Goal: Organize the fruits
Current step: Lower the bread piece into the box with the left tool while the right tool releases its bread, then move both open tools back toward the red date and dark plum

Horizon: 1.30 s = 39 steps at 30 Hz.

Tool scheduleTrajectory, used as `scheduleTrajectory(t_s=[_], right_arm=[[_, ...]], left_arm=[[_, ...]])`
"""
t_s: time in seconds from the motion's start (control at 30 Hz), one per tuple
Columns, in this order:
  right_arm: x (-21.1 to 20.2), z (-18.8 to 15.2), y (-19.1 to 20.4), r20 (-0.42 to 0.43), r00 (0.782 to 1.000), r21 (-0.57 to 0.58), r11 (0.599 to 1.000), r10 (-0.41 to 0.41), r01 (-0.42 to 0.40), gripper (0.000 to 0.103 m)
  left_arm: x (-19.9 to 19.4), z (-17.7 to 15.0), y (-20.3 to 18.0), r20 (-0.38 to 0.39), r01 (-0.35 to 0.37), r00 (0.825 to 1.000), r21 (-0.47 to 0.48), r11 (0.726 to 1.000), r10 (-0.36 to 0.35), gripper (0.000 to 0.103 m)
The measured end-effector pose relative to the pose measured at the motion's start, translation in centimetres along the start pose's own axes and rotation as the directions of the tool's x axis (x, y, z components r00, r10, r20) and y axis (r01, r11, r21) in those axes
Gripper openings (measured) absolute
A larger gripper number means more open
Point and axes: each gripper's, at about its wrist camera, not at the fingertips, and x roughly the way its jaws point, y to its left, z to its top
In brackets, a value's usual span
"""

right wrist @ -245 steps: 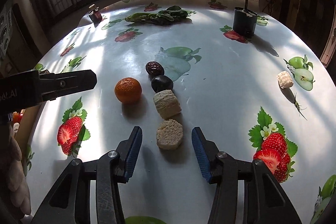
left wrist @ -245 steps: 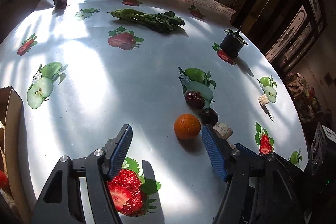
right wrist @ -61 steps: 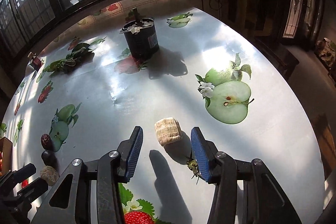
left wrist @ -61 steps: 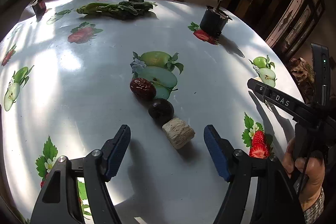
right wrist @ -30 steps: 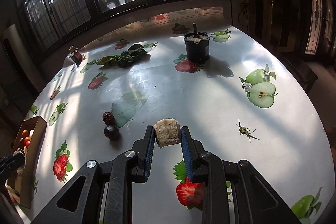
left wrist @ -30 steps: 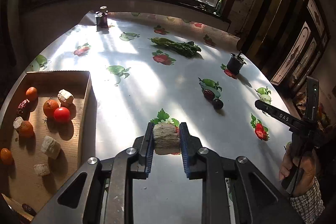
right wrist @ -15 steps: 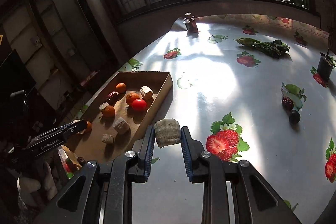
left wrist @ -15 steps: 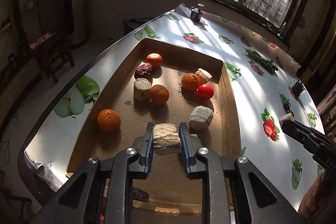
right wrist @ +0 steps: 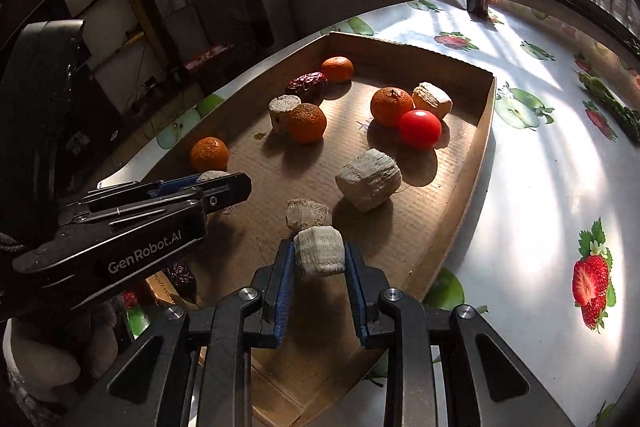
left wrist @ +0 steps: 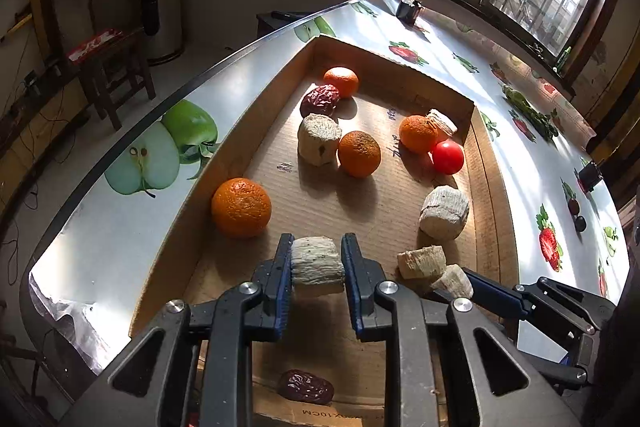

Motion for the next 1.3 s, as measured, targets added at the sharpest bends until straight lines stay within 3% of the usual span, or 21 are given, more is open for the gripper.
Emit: scheduleTrajectory(t_s=[0.27, 0.33, 0.5, 0.57, 0.73, 0.93, 1.3], right_arm=[[-0.3, 0.1, 0.6, 0.025, 1.0, -0.023, 1.0, -0.016, 0.016, 0.028], [-1.7, -0.2, 0.4, 0.058, 0.998, -0.006, 1.0, -0.015, 0.015, 0.03], [-5.7, -2.0, -1.2, 0.165, 0.986, 0.09, 0.996, -0.033, 0.018, 0.055], [-6.9, -3.0, -1.9, 0.19, 0.98, 0.132, 0.991, -0.058, 0.033, 0.059], [-8.9, -4.5, -3.8, 0.204, 0.974, 0.215, 0.975, -0.098, 0.053, 0.059], [-10.3, -5.8, -5.6, 0.219, 0.968, 0.274, 0.96, -0.125, 0.062, 0.06], [-11.7, -7.4, -6.9, 0.233, 0.962, 0.315, 0.947, -0.139, 0.061, 0.063]], left_arm=[[-3.2, 0.8, -0.4, 0.11, -0.091, 0.99, 0.016, 0.996, 0.089, 0.051], [-4.4, 0.9, -0.9, 0.164, -0.152, 0.976, 0.027, 0.988, 0.146, 0.062], [-6.5, 0.6, -3.1, 0.276, -0.289, 0.926, 0.077, 0.954, 0.258, 0.086], [-6.8, 0.5, -4.2, 0.289, -0.303, 0.921, 0.11, 0.947, 0.261, 0.087], [-7.4, -0.1, -6.7, 0.283, -0.264, 0.935, 0.16, 0.951, 0.212, 0.087], [-8.5, -1.0, -8.9, 0.304, -0.259, 0.933, 0.203, 0.944, 0.191, 0.087], [-9.0, -2.0, -11.1, 0.313, -0.263, 0.933, 0.247, 0.933, 0.18, 0.087]])
